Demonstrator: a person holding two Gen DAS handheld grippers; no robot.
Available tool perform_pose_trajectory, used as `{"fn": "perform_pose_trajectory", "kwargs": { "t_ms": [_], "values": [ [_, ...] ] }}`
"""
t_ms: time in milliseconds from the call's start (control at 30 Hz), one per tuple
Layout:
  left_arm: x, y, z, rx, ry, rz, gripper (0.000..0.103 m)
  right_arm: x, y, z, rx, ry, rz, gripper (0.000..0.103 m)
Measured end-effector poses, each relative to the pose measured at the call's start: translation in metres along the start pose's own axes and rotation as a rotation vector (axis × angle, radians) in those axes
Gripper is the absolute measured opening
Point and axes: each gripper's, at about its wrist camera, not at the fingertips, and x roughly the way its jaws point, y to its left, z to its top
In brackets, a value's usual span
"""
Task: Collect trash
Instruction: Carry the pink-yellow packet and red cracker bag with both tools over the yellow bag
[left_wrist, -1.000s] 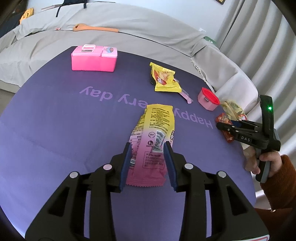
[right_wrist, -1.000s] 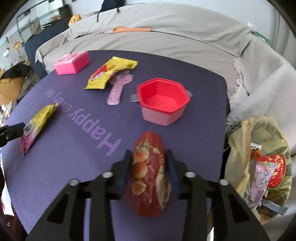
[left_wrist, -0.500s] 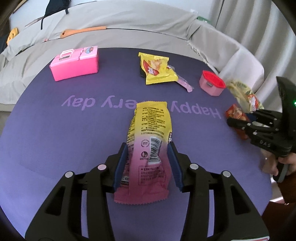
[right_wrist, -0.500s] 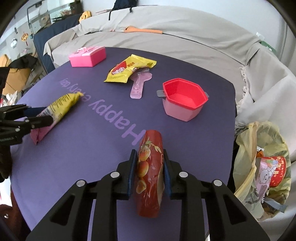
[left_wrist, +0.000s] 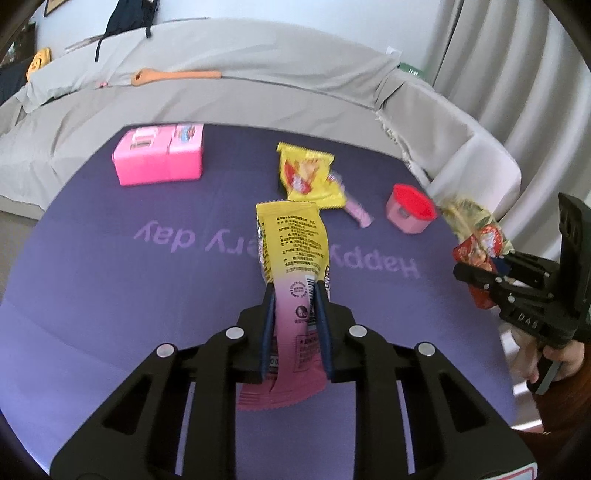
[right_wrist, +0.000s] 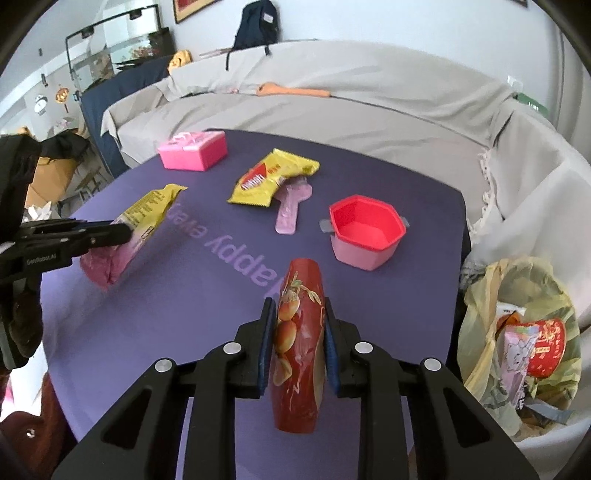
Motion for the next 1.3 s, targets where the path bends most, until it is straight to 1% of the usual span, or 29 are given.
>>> {"fn": "perform_pose_trajectory", "kwargs": {
  "t_ms": [167,333,433,567,633,667,767,867,933,1067,1100,1233,1300],
  "values": [
    [-0.025,-0.029,0.020,0.033,-0.067,-0.020,0.019,-0.030,-0.003,0.008,-0.012,-0.069,-0.008,0.023],
    [-0.042,-0.073,0.041,0.103,-0.116,-0.029,0.019,-0.071,-0.026,0.013,0.014,-0.161,-0.035,0.023],
    [-0.044,-0.103,0.053,0.139,-0.130,-0.047,0.019,-0.095,-0.047,0.011,0.043,-0.211,-0.059,0.023],
    [-0.037,-0.148,0.066,0.191,-0.147,-0.093,0.019,-0.122,-0.082,0.000,0.100,-0.258,-0.103,0.023],
    [-0.028,-0.170,0.073,0.197,-0.147,-0.152,0.019,-0.133,-0.101,-0.009,0.123,-0.270,-0.135,0.023],
    [-0.019,-0.182,0.078,0.191,-0.137,-0.198,0.019,-0.137,-0.110,-0.014,0.131,-0.273,-0.155,0.023],
    [0.009,-0.213,0.087,0.185,-0.110,-0.286,0.019,-0.153,-0.142,-0.029,0.158,-0.284,-0.230,0.023],
    [0.044,-0.246,0.096,0.197,-0.069,-0.344,0.019,-0.163,-0.177,-0.043,0.195,-0.288,-0.310,0.023],
    [0.071,-0.268,0.098,0.204,-0.025,-0.374,0.019,-0.165,-0.199,-0.050,0.226,-0.282,-0.337,0.023],
    [0.123,-0.307,0.098,0.222,0.063,-0.413,0.019,-0.160,-0.237,-0.062,0.275,-0.257,-0.376,0.023],
    [0.130,-0.311,0.097,0.226,0.073,-0.418,0.019,-0.158,-0.247,-0.066,0.289,-0.250,-0.381,0.023],
    [0.174,-0.340,0.093,0.238,0.134,-0.428,0.020,-0.150,-0.267,-0.075,0.333,-0.233,-0.381,0.023],
    [0.189,-0.345,0.092,0.219,0.153,-0.431,0.023,-0.141,-0.273,-0.078,0.350,-0.217,-0.375,0.023]
  ]
}}
